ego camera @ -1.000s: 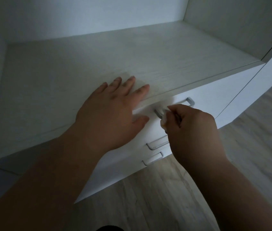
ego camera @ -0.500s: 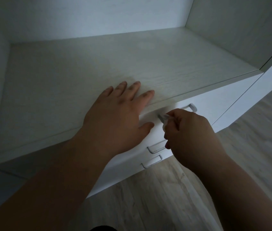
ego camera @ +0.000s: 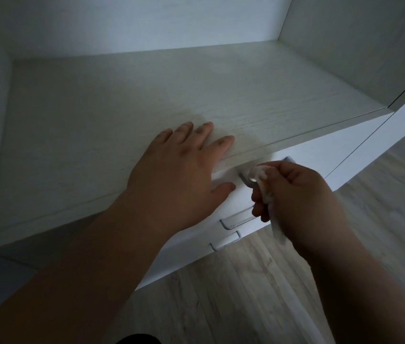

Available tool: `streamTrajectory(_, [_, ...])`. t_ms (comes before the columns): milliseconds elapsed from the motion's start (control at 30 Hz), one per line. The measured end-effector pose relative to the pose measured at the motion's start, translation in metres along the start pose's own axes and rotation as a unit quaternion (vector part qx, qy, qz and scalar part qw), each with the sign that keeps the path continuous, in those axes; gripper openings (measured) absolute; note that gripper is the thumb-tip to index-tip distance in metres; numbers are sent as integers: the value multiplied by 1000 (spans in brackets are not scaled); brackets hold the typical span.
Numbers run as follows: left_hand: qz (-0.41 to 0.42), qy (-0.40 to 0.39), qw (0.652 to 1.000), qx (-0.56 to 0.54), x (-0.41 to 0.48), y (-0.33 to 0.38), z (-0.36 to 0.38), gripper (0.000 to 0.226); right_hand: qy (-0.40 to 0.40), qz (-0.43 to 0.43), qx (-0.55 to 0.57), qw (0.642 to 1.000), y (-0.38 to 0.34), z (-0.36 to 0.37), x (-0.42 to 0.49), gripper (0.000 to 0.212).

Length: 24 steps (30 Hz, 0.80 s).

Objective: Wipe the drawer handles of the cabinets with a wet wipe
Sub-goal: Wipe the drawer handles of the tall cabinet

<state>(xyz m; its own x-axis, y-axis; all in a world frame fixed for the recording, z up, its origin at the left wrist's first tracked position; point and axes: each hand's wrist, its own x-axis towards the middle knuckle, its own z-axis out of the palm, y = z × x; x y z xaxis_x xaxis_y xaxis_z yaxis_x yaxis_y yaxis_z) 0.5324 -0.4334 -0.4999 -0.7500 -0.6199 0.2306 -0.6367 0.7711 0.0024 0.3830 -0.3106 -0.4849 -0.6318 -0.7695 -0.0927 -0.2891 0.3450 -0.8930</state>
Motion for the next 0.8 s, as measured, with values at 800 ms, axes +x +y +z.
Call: streamTrajectory(800, [3, 4, 1000, -2, -2, 0, -2, 81, 116, -173, -190, 959, 14, 14, -5, 30])
